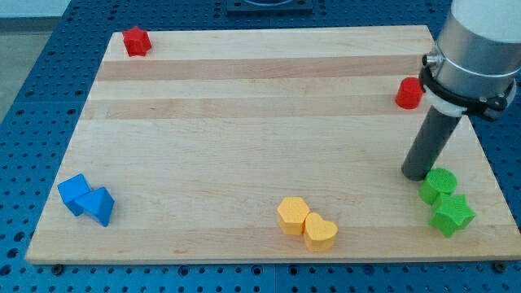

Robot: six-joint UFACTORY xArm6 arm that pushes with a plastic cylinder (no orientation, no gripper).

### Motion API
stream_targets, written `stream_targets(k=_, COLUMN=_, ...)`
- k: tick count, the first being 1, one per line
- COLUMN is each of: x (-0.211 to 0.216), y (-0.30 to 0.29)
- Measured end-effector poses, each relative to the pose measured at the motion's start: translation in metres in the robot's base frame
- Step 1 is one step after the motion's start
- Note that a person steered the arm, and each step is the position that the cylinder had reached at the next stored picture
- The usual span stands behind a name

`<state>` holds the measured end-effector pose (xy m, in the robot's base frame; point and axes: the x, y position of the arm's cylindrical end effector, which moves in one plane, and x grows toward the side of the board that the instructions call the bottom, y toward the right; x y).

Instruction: Push red circle below red star

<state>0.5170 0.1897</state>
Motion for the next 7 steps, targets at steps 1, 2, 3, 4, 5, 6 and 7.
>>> stream_targets(k=1, x=0.001, y=0.000)
stream_targets(k=2, x=0.001, y=0.000)
stream_targets(k=3, x=-0.011, y=0.000)
stream_targets(k=4, x=-0.029, y=-0.001)
stream_targets(k=5, x=-0.031, y=-0.002)
stream_targets(k=6, x=-0.045, y=-0.004)
stream_targets(k=7, x=-0.054, y=0.013)
